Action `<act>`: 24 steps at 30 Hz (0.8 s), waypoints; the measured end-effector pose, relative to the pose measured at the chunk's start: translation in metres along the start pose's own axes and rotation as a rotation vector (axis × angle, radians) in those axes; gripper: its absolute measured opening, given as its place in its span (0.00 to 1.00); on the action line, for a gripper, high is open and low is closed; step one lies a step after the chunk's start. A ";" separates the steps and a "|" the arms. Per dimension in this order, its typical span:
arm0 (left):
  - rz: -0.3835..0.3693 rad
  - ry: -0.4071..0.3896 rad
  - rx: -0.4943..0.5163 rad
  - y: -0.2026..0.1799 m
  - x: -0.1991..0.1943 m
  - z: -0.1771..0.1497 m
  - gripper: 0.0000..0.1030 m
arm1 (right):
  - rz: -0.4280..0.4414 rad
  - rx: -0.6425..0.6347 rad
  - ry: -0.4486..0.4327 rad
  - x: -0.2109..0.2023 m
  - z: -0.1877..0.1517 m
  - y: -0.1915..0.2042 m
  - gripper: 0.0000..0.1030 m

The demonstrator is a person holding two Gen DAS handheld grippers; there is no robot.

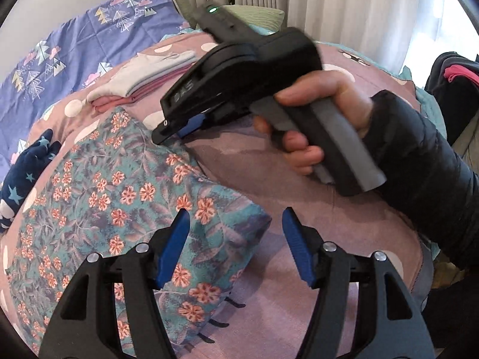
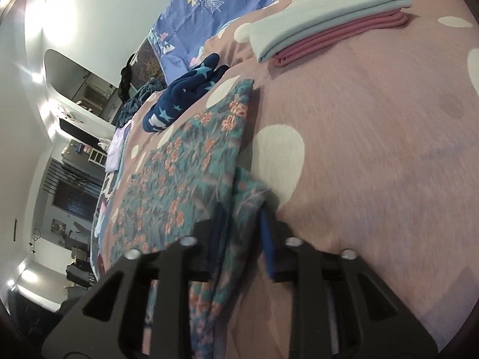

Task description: Fold small clothes

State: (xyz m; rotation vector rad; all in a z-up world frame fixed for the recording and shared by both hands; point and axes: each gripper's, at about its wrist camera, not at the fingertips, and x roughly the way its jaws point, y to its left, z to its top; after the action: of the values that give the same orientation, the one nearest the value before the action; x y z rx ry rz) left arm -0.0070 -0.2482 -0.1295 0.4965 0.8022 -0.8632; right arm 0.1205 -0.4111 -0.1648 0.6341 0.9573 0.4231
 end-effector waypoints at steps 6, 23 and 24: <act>-0.027 0.006 0.003 -0.002 0.000 0.003 0.09 | 0.052 -0.002 -0.073 -0.004 0.003 0.000 0.03; -0.070 0.021 0.033 -0.023 -0.003 -0.008 0.12 | 0.149 0.038 -0.056 -0.012 0.012 -0.024 0.19; -0.056 -0.017 0.024 -0.018 -0.015 -0.007 0.29 | 0.158 0.037 -0.065 -0.016 0.012 -0.025 0.24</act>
State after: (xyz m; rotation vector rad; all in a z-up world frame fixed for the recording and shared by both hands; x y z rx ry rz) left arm -0.0306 -0.2469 -0.1229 0.4894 0.7945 -0.9290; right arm 0.1236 -0.4432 -0.1665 0.7557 0.8580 0.5232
